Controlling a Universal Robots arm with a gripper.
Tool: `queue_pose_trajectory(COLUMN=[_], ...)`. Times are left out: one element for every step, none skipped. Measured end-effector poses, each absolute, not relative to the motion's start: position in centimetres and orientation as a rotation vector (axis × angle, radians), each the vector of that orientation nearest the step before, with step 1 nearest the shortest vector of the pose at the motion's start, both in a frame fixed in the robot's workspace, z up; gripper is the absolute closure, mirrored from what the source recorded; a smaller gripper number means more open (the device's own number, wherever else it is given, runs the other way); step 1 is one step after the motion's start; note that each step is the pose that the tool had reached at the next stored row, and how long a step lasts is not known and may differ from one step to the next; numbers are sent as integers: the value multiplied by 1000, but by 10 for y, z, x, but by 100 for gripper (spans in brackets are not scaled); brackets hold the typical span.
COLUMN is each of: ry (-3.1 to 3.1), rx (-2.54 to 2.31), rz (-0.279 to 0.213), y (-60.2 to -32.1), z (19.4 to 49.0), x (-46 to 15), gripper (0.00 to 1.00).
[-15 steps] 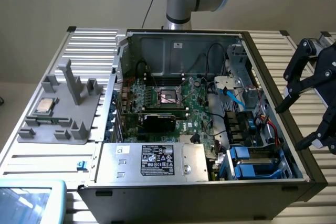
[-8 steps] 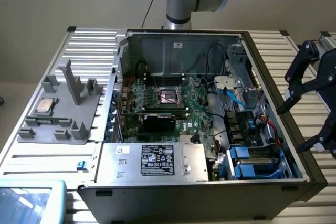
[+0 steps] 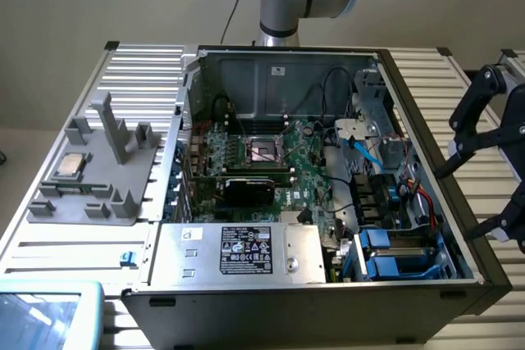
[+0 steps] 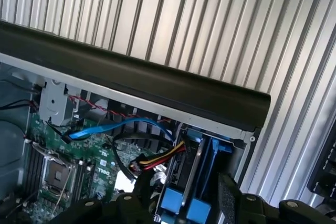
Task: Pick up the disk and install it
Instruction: 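Insert the first disk wire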
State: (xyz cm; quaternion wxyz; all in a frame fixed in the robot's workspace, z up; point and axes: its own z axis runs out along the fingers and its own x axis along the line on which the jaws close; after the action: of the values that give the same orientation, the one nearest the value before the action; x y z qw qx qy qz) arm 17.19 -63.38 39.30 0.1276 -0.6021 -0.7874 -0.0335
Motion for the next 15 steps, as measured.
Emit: queue_pose_trajectory(ry=[-2286, -2280, -2273, -2267, -2261, -2255, -2250, -2245, -2240, -2235, -2231, -2227, -2224, -2221, -2217], rx=[-1744, -1736, -1728, -1720, -1713, -1706, -1700, -1694, -1688, -1683, -1679, -1676, -1672, -1668, -1663], rz=[-115, -133, -151, -167, -182, -197, -210, -224, -236, -246, -255, -263, -270, -278, -286], y=[-635, -636, -637, -639, -640, -642, -644, -646, -648, -651, -655, -658, -662, -665, -667], z=[393, 393, 392, 392, 392, 392, 392, 391, 391, 391, 391, 390, 389, 388, 387], x=[172, 172, 172, 172, 172, 172, 172, 172, 172, 172, 172, 172, 172, 172, 172], gripper=[37, 37, 37, 37, 37, 37, 37, 37, 37, 37, 37, 37, 37, 37, 37])
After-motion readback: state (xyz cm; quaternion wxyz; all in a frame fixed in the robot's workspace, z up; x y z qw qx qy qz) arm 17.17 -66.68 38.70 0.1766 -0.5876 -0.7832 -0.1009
